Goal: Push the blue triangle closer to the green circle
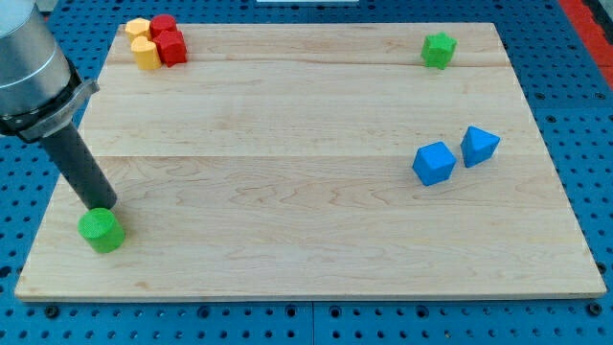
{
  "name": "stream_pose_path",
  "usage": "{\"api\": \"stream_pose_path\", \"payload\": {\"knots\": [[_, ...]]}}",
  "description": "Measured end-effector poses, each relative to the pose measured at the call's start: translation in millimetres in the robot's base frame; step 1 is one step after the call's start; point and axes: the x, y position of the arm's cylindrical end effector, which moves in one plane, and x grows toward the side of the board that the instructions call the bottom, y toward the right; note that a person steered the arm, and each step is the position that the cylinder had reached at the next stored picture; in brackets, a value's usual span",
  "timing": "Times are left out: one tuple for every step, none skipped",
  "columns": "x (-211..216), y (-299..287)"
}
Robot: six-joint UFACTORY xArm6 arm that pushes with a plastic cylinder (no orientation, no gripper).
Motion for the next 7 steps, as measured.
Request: {"api": "stream_pose_path", "payload": {"knots": [[0.0, 92.3], [0.0, 197.2], [9.2, 298.6], [8.1, 403.3], [-44.2, 469.9], [-88.5, 456.9], [-94.8, 402.6]]}}
